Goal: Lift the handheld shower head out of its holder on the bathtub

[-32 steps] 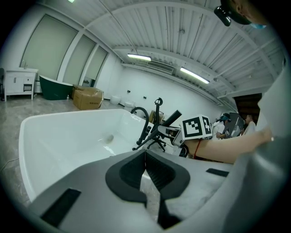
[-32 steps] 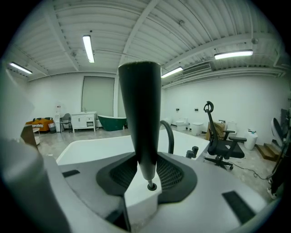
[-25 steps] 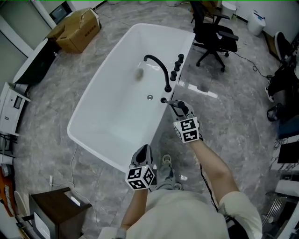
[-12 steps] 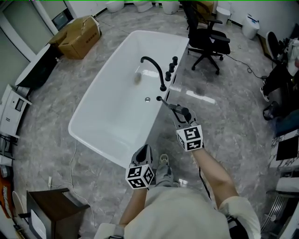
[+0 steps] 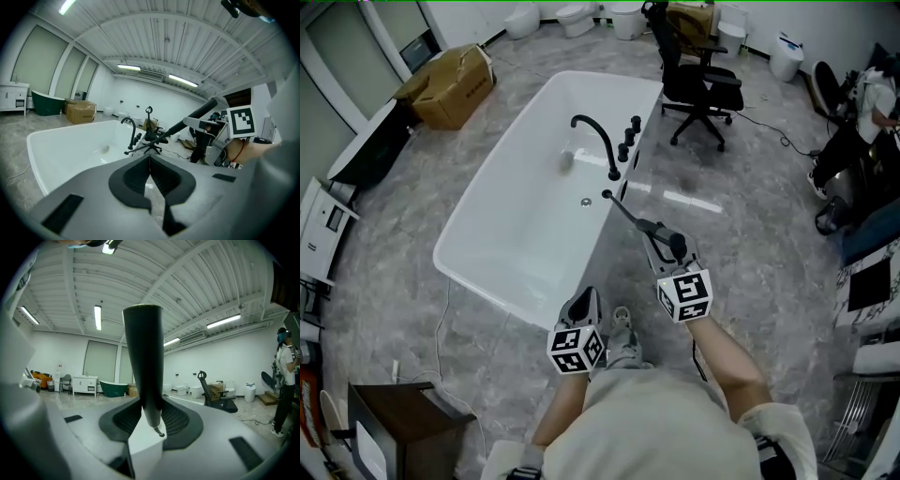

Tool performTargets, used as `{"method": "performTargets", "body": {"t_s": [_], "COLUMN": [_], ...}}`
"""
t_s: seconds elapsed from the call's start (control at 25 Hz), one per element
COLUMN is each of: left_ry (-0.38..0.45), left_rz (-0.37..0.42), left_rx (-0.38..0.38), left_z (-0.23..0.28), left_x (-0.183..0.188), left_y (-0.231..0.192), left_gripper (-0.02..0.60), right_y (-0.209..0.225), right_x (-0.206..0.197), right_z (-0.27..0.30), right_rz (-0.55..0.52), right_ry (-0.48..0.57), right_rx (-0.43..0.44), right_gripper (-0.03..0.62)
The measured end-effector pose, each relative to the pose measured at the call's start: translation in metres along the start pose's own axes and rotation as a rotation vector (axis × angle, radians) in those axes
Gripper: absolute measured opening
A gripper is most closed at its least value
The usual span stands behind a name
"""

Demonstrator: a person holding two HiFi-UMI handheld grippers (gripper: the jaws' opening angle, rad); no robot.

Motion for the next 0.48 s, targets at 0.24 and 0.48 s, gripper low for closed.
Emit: {"method": "performTargets", "body": {"t_s": [0.24, 0.48], "left_ry": [0.019, 0.024], "left_rz": [0.030, 0.055], "left_rx": [-0.038, -0.067], "left_z": [-0.020, -0.041], "left_x": [-0.003, -0.007], "left_y": [0.018, 0.036], "left_gripper": [0.021, 0.021], "right_y": [-0.017, -0.032], "right_x": [0.009, 0.018], "right_z": [-0.056, -0.106], "right_rz": [0.011, 0.009], "right_ry": [0.055, 0.101], "right_rx": [-0.008, -0.008], "right_gripper": [0.141, 0.143]}}
Point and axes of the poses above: the fingertips, and each gripper's own axes: z forward along the fingers, y to its right, x out of its top, the point moved 8 cm from there along -z, backward along the fingers, and after that the axes turned 15 degrees about z, right-handed, at the moved point
